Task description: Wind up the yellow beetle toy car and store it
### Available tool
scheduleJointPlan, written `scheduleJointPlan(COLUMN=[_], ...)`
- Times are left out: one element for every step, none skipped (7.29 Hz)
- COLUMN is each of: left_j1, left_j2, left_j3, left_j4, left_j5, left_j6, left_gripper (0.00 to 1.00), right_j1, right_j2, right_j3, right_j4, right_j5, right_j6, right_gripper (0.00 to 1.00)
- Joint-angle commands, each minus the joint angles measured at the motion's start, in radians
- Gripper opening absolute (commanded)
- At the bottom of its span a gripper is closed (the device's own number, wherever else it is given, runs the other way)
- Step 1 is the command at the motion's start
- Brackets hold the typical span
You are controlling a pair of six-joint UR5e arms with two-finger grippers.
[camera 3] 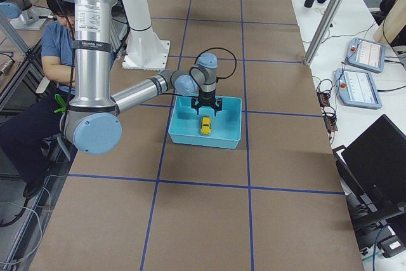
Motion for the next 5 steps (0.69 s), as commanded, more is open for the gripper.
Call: scheduleJointPlan(left_j1=[0.000, 0.000, 0.000, 0.000, 0.000], left_j2=[-0.001, -0.001, -0.001, -0.003, -0.010], left_j3=[0.001, 0.001, 0.003, 0.003, 0.020], left_j4=[0.000, 0.000, 0.000, -0.002, -0.018], left_j5=[0.000, 0.000, 0.000, 0.000, 0.000], left_j6=[-0.001, -0.003, -0.003, -0.004, -0.004], left_gripper=[1.00, 1.00, 1.00, 1.00, 1.00], right_j1=[0.093, 0.226, 0.358, 0.426, 0.474], right_j2=[-0.017, -0.011, -0.011, -0.007, -0.017], right_j3=[0.112, 0.122, 0.125, 0.125, 0.105], right_j4=[-0.029, -0.069, -0.075, -0.077, -0.081], right_j5=[0.028, 0.110, 0.149, 0.169, 0.209], right_j6=[0.011, 0.031, 0.154, 0.313, 0.462], right_gripper=[1.00, 1.00, 1.00, 1.00, 1.00])
